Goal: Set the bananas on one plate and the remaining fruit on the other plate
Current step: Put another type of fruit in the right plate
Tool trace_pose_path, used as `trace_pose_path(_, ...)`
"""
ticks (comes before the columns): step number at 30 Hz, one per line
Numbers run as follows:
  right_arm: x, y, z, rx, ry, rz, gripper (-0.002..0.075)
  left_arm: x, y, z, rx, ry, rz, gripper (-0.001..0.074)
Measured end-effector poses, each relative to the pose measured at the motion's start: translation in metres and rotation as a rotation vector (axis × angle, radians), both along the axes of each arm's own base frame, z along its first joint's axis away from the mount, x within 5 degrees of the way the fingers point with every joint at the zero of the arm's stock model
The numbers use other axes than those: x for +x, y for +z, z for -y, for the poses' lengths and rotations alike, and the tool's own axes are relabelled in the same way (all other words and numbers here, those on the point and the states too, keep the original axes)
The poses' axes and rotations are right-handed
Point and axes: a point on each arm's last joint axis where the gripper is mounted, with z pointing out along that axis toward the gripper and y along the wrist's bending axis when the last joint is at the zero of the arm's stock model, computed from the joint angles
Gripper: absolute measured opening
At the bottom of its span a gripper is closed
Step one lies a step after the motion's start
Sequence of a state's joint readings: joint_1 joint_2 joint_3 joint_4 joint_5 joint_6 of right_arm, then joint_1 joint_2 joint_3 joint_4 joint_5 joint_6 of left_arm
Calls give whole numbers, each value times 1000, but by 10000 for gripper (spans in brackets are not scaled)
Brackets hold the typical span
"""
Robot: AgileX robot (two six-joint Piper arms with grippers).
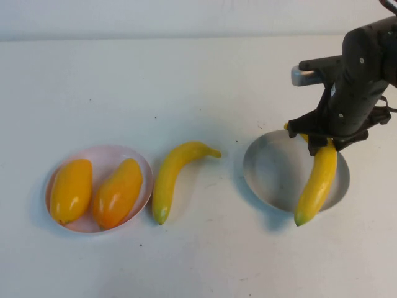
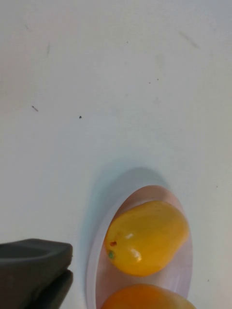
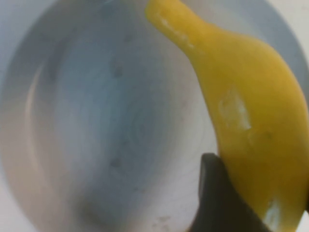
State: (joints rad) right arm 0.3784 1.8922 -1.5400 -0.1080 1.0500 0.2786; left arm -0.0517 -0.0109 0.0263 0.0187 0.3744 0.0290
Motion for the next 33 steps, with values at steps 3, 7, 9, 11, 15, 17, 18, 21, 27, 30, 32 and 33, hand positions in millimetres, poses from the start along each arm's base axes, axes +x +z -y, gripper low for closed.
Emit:
trace_pose_path(3, 6, -10, 6, -6, -21, -15, 305, 0, 0, 0, 0, 0, 0, -4)
trace_pose_path(7, 12, -18, 10, -4, -32, -12, 305, 0, 0, 0, 0, 0, 0, -4)
trace_pose_path(9, 14, -20, 9, 0, -31, -3, 304, 0, 0, 0, 0, 0, 0, -4)
trace_pose_path(11, 15, -22, 10, 0, -33, -2, 305, 0, 0, 0, 0, 0, 0, -4)
trace_pose_path(15, 16, -22, 10, 1, -33, 0, 355, 0, 0, 0, 0, 0, 0, -4)
trace_pose_path(17, 16, -22, 10, 1, -33, 0, 394, 0, 0, 0, 0, 0, 0, -4)
trace_pose_path(18, 16, -22, 10, 1, -34, -2, 406, 0, 0, 0, 0, 0, 0, -4)
trace_pose_path(21, 15, -20, 10, 10, -38, 0, 426, 0, 0, 0, 0, 0, 0, -4)
trace_pose_path(27, -4, 0, -23, 96, 15, 16, 433, 0, 0, 0, 0, 0, 0, -4)
trace_pose_path(30, -21, 8, -56, 173, 72, 3, 434, 0, 0, 0, 0, 0, 0, -4)
trace_pose_path(32, -33, 12, -82, 239, 115, -1, 437, 0, 0, 0, 0, 0, 0, -4)
trace_pose_path(33, -37, 15, -92, 267, 130, 4, 440, 0, 0, 0, 0, 0, 0, -4)
